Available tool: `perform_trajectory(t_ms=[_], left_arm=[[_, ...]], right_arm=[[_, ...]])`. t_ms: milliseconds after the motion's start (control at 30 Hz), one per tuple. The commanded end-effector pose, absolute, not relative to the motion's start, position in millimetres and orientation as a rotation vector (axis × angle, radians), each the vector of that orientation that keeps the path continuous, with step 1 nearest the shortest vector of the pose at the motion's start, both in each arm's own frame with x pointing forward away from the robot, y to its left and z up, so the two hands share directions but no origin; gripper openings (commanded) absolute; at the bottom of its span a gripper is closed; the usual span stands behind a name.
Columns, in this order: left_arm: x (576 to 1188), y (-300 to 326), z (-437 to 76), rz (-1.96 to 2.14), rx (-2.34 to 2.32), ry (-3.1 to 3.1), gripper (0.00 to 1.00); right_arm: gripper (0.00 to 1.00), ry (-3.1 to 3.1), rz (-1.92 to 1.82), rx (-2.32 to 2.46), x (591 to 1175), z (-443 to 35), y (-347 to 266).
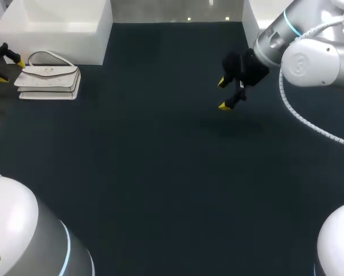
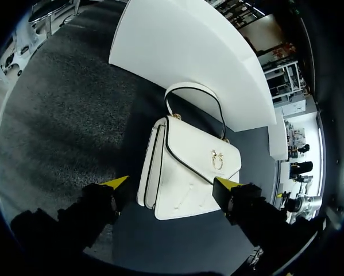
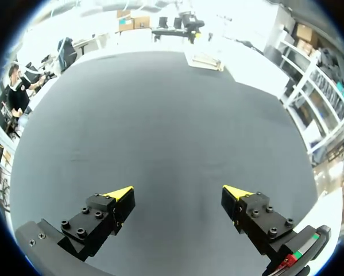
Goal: Pick up the bag, open it, inspect its contents, close it, and place it on the opposite side
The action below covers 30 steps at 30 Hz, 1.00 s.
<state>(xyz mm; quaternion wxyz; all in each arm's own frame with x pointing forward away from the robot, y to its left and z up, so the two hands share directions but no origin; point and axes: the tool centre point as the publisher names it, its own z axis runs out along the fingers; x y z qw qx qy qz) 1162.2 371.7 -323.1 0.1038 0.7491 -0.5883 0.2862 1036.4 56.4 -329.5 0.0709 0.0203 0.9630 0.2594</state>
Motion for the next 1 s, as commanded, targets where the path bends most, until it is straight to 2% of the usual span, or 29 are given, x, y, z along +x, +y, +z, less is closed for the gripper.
perform_trajectory(t_ms=[33, 67, 133, 767, 900, 1000], left_arm=[[1176.1, 375.4, -334.1, 0.843, 1.915, -1.639, 0.62], [1177.3, 374.1, -336.0, 0.842, 1.913, -1.64, 0.52], [1179.0, 372.7, -338.6, 0.845, 1.91, -1.643, 0.49], [1183.5, 369.2, -349.5, 0.883, 1.882, -1.61, 0.44], [1184.5, 366.1, -349.3, 0.885, 1.875, -1.612, 0.41], [1184.8, 364.8, -349.6, 0.881, 1.87, -1.614, 0.34]], right_arm=[[1.0, 2.896, 0.781, 0.061, 1036.9, -329.6, 56.5], [1.0, 2.896, 0.781, 0.061, 1036.9, -329.6, 56.5], [1.0, 2.896, 0.781, 0.061, 1036.9, -329.6, 56.5], [1.0, 2.896, 0.781, 0.061, 1036.9, -329.6, 56.5], [1.0, 2.896, 0.781, 0.061, 1036.9, -329.6, 56.5], [1.0, 2.896, 0.781, 0.061, 1036.9, -329.6, 56.5]])
